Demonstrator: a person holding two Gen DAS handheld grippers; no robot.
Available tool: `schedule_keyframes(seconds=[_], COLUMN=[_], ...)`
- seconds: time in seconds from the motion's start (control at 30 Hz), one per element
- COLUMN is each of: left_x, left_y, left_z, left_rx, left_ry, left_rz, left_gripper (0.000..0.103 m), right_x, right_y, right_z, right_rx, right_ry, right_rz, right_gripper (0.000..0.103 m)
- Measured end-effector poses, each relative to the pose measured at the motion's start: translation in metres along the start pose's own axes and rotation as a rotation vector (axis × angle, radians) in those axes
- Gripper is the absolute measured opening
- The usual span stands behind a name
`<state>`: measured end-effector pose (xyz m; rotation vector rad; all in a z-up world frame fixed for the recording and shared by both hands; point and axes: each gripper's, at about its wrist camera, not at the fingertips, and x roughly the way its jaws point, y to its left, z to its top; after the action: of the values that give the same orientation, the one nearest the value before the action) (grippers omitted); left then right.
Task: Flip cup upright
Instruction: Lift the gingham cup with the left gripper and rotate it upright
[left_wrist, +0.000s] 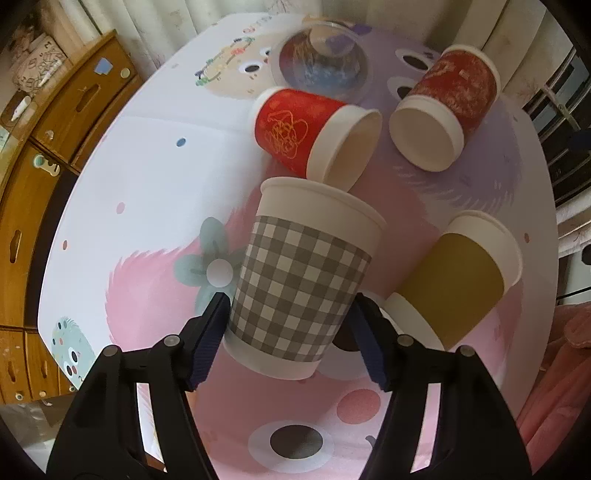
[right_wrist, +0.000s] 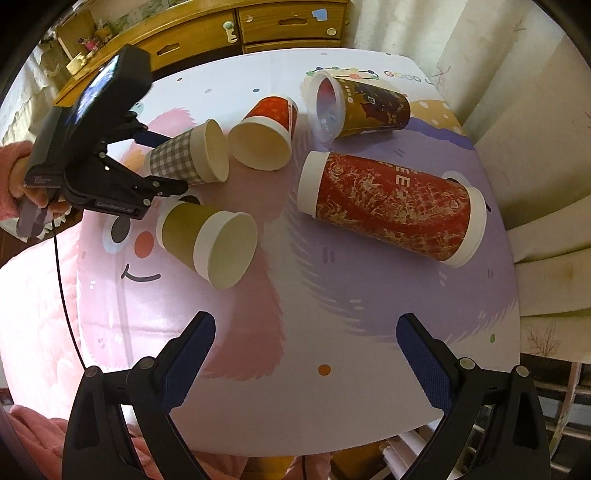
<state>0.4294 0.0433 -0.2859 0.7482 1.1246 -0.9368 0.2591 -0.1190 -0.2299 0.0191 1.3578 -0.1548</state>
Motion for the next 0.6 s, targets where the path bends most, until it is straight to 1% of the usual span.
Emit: schedule_keyframes(seconds=[0.13,0.33,0.37,0.53,0.6], left_x=[-0.014,-0.037,-0.045,-0.077,-0.091], left_y=[0.001,0.006,0.002,-0.003,-0.005], left_z=[-0.006,-0.003,-0.004,-0.013,-0.016], left_rx=[-0.025,-0.104,-0.12,-0.211,-0.269], left_ry=[-0.048,-0.099,-0.103,-0.118,-0.122], left_rz=[0.04,0.117,0.132,0.156,0.159], left_gripper=[0.062,0.062,0.062,0.062,0.062], right_x=[-0.003,-0.014,-0.016,-0.028,-0.033], right_y=[0.0,0.002,0.002,-0.002,-0.006], right_z=[0.001,0.001,0.001,0.001,0.0], right_rx=[0.012,0.019,0.022,0.063,0.094], right_ry=[-0.008,-0.032,-0.037,-0.055,-0.059], right_rz=[0.015,0.028,0.031,0.073,0.099], right_gripper=[0.1,0.1,0.1,0.1,0.1])
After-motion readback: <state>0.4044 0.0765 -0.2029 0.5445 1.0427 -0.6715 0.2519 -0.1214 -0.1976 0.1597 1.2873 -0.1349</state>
